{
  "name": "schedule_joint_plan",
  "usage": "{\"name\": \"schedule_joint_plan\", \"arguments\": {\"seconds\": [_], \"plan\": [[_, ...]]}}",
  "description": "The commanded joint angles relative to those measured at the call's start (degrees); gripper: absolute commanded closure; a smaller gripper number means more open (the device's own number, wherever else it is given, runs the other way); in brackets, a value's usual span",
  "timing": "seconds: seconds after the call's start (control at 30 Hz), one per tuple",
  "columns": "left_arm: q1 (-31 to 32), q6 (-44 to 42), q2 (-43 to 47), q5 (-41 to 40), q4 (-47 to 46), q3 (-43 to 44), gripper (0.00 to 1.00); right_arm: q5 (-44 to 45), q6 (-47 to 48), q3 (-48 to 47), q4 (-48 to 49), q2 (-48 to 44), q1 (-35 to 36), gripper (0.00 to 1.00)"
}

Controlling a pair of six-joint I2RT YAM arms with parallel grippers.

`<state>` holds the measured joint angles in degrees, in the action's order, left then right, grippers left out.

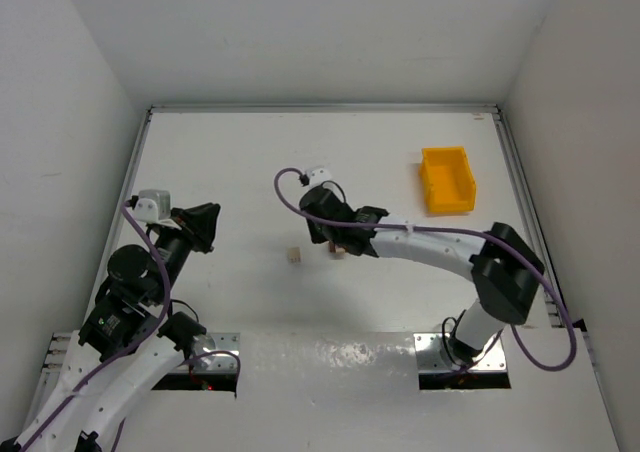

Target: Build the wood block tower

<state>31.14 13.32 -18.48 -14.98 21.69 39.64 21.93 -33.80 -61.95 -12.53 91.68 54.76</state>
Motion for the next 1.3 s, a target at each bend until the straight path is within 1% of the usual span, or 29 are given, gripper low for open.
{"name": "schedule_joint_plan", "arguments": {"seconds": [0.0, 0.07, 0.1, 0.13, 0.23, 0.3, 0.47, 0.6, 0.97, 1.07, 1.1, 1.27], "plan": [[-0.5, -0.3, -0.2, -2.8, -1.2, 0.5, 0.87, 0.1, 1.6, -4.3, -2.0, 5.1, 2.8, 0.92], [-0.7, 0.0, -0.1, -4.4, -0.9, 0.6, 0.87, 0.0, 1.7, -5.5, -2.6, 7.0, 3.5, 0.82], [-0.7, 0.6, 0.0, -6.4, -0.5, 0.8, 0.87, -0.5, 1.5, -6.6, -2.6, 8.8, 4.0, 0.74], [-0.9, 0.8, 0.1, -7.3, -0.3, 0.9, 0.87, -1.0, 1.4, -6.9, -2.3, 9.7, 4.3, 0.6], [-1.2, 1.8, 0.3, -10.3, 0.1, 0.9, 0.87, -2.1, 0.1, -7.8, -1.8, 12.0, 5.1, 0.47], [-1.3, 2.2, 0.2, -11.4, 0.4, 1.0, 0.87, -3.4, -1.3, -7.4, -0.1, 12.7, 5.2, 0.43], [-1.7, 2.5, 0.2, -11.9, 0.4, 1.1, 0.87, -6.0, -4.0, -7.0, 3.2, 15.9, 5.3, 0.42], [-1.8, 2.1, 0.1, -10.2, 0.1, 0.8, 0.87, -6.2, -5.2, -7.5, 4.3, 17.8, 5.4, 0.43], [-1.9, 0.9, -0.7, -5.2, -0.9, 0.4, 0.87, -4.4, -5.2, -9.9, 3.4, 21.3, 5.4, 0.49], [-1.9, 0.7, -1.1, -3.9, -1.2, 0.4, 0.87, -3.7, -5.1, -10.0, 3.1, 21.3, 5.4, 0.53], [-1.9, 0.8, -1.2, -3.7, -1.1, 0.4, 0.87, -3.2, -5.1, -10.0, 3.0, 21.3, 5.4, 0.57], [-1.9, 0.6, -1.4, -3.3, -1.3, 0.4, 0.87, -1.7, -5.0, -9.4, 2.8, 20.7, 5.4, 0.69]]}}
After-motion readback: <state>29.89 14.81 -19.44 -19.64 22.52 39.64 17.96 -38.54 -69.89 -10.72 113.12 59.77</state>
